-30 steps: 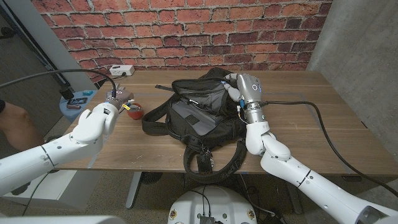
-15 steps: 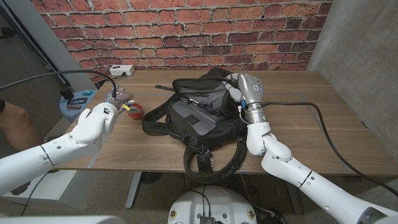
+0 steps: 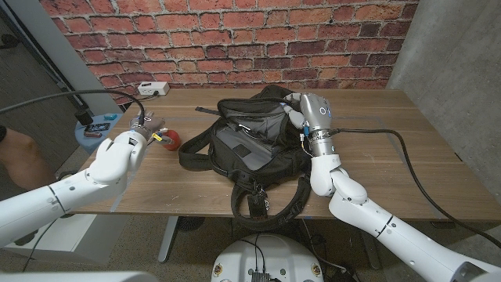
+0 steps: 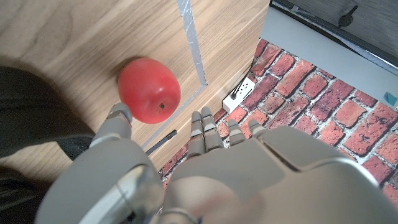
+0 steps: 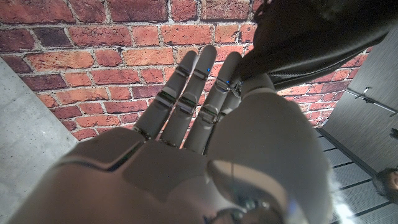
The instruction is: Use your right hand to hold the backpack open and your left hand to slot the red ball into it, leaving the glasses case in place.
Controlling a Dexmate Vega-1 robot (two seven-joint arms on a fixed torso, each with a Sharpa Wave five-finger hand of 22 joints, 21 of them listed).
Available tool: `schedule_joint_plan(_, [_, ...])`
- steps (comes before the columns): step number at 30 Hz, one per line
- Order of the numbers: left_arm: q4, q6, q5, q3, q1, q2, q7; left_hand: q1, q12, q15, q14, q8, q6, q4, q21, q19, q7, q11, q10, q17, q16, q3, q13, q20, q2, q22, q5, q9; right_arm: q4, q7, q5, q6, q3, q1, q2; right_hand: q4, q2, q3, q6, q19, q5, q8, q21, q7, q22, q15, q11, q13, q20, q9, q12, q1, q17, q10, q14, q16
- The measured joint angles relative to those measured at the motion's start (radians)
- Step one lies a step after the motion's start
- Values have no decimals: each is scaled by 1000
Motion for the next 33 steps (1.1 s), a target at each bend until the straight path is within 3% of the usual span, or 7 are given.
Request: schedule_joint_plan(33, [98,-34,32,56,-77,-94,-11,8,9,5,6,0,-5,0,0,0,5,4,-4,0,0,8,0,0,0,0,0,-3,3,15,5,-12,1,6,-2,-1,0,-10,0,0,1,-5,0,0,0,2,0,3,0,0,-1,0,4,0,2,-12])
